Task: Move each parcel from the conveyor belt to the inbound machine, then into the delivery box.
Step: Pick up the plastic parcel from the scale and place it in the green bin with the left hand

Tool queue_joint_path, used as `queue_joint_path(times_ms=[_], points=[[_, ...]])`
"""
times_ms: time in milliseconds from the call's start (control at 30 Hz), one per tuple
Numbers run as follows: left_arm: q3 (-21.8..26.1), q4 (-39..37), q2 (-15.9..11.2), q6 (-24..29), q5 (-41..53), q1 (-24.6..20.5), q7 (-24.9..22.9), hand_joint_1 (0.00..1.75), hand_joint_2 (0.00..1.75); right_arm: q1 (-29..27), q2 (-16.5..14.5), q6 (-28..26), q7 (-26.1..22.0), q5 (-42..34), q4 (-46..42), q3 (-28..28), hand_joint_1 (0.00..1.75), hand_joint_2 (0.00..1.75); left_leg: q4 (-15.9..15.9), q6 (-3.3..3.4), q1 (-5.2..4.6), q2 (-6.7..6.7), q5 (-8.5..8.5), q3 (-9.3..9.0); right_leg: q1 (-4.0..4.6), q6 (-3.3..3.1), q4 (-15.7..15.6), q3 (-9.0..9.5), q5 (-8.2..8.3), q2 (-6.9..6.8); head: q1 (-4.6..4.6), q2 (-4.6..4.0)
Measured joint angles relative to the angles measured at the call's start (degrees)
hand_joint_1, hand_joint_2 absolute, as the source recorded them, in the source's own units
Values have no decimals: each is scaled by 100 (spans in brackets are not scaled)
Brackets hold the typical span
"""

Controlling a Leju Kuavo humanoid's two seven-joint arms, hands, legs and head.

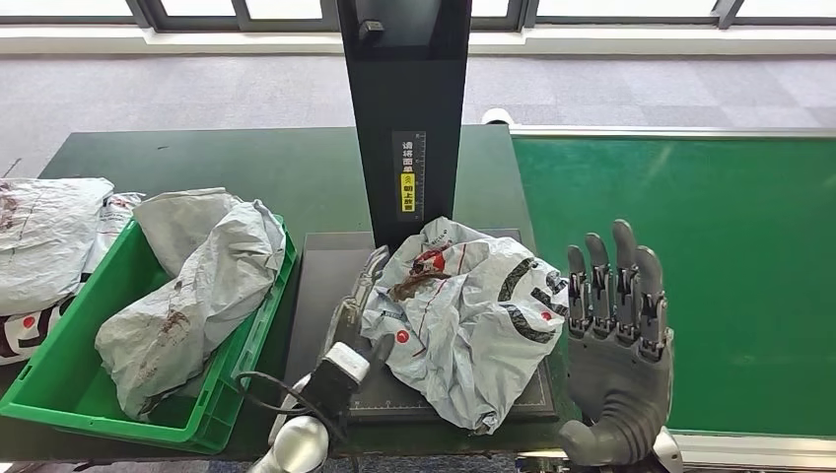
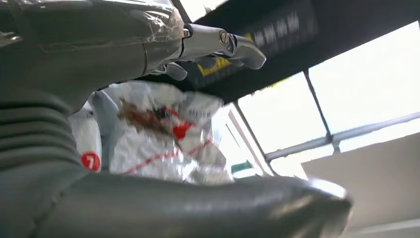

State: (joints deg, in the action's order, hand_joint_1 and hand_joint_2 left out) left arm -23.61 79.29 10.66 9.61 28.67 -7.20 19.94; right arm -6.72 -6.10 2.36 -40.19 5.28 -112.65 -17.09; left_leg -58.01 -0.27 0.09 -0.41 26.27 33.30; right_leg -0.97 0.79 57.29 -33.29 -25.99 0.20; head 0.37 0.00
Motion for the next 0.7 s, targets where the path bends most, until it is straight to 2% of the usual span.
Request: queue_joint_path(times_ms=[100, 133, 267, 533, 700], points=[[-264, -651, 73, -35, 577, -386, -166, 0, 0, 53, 0, 47, 2, -16, -68, 0, 0, 175, 0, -1, 0, 1, -1, 0, 0, -1, 0, -2, 4, 2, -1, 0], [-345, -844, 98, -32, 728, -490, -191, 0, 0, 76, 0, 59, 3, -26, -75, 0, 0, 175, 0, -1, 0, 2, -2, 0, 0, -1, 0, -2, 4, 2, -1, 0], [-619, -1471, 193, -30, 1096, -787, -181, 0, 175, 166, 2, 82, 4, -63, -83, 0, 0, 175, 0, -1, 0, 1, -2, 0, 0, -1, 1, -3, 4, 2, -1, 0], [-1358, -2451, 352, 256, 2485, -1144, -345, 0, 175, 355, 12, 122, 7, -144, -72, -1, 0, 175, 0, -1, 0, 1, -1, 4, 0, -2, 1, -3, 4, 2, 0, 0], [-1675, -2811, 381, 559, 2923, -1233, -512, 3, 175, 375, 15, 174, 8, -179, -62, 0, 0, 175, 0, -1, 0, 1, -1, 5, 0, -1, 1, -4, 4, 2, -1, 0]])
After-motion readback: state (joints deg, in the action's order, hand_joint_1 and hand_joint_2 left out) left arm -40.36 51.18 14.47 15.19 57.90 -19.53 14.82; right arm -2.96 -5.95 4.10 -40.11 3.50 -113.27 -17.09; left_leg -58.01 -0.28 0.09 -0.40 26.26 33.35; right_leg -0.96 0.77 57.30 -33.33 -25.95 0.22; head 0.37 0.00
